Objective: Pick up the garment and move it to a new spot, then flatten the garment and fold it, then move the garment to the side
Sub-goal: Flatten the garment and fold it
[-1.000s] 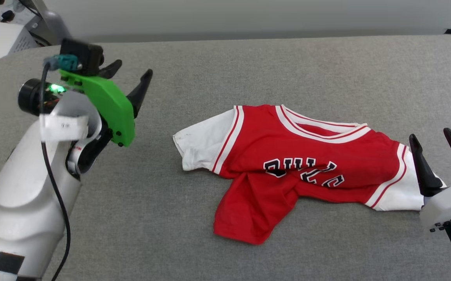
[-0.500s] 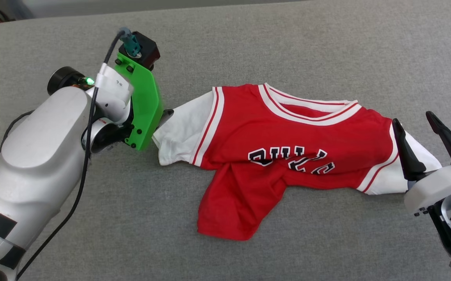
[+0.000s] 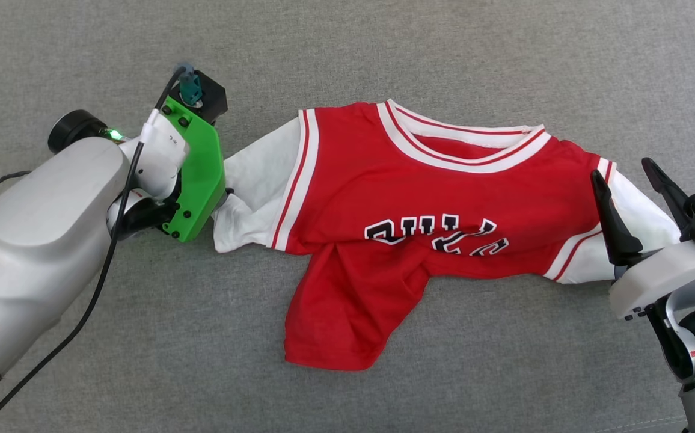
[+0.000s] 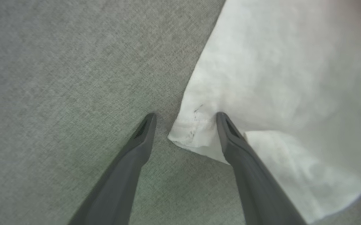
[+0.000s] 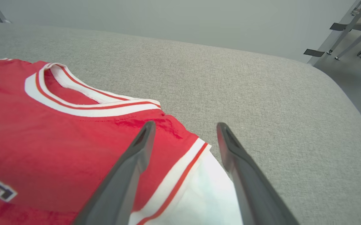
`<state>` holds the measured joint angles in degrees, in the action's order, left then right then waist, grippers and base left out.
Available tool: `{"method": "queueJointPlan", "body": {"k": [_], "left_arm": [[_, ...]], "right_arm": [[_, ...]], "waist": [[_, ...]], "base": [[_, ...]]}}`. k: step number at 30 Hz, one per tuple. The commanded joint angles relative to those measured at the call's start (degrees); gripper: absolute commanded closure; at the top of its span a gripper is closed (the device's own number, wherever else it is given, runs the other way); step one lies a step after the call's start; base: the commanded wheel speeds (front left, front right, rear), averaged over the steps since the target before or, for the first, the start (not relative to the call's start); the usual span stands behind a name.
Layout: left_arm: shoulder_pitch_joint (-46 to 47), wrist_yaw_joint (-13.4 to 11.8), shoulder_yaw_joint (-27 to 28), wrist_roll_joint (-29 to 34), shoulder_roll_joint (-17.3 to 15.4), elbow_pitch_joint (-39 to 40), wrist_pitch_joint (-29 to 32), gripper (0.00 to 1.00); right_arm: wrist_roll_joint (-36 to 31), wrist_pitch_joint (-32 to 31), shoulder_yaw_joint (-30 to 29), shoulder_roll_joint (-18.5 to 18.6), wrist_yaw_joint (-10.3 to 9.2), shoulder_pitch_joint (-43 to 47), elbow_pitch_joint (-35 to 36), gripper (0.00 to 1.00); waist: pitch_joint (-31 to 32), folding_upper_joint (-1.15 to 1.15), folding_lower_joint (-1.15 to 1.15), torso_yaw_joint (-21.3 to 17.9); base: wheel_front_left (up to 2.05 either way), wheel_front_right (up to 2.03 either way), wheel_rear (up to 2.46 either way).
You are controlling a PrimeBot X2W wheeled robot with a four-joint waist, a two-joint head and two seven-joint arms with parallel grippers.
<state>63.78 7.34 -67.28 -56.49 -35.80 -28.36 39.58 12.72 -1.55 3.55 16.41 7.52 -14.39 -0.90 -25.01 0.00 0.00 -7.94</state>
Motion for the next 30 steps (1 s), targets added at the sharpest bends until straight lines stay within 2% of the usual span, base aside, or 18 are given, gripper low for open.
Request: {"method": "queueJointPlan", "body": {"k": [1,6,12,17,23,30], "left_arm": [[-2.9,0.1,-3.3,-0.5,0.4,-0.8,1.0,1.0],[-2.6,0.1,-4.6,-1.7,-0.4,-0.8,-3.3,1.0],[-0.8,0.1,-3.9,-0.9,-1.2,-3.4,-15.5,1.0],[-0.1,0.1,-2.3,-1.5,-1.7,-4.7,-22.4,1.0],[0.3,0.1,-0.4,-1.6,-3.3,-5.6,-27.4,1.0],[-0.1,-1.2,0.2,-1.1,-5.5,-3.9,-29.3,1.0]], "right_arm": [[0.1,0.6,0.1,0.1,-0.03,-1.2,-0.3,0.0],[0.1,0.7,-0.1,0.5,-0.03,-1.2,-0.6,0.0],[0.0,0.0,-1.8,1.9,-0.03,-0.6,0.1,0.0],[1.0,-1.5,-4.1,4.4,-0.03,-0.9,1.0,0.0],[3.3,-5.8,-5.3,8.8,-0.03,-2.8,2.6,0.0],[9.5,-15.2,-2.2,17.3,-0.03,-9.3,3.5,0.0]], "waist": [[0.0,0.0,0.0,0.0],[1.4,0.0,0.0,0.8],[4.4,0.0,0.0,2.4],[6.7,0.0,0.0,4.1],[8.3,0.0,0.0,5.7],[8.0,0.0,0.0,7.0]], "base": [[0.0,0.0,0.0],[0.0,0.0,0.0],[0.0,0.0,0.0],[0.0,0.0,0.0],[0.0,0.0,0.0],[0.0,0.0,0.0]]}}
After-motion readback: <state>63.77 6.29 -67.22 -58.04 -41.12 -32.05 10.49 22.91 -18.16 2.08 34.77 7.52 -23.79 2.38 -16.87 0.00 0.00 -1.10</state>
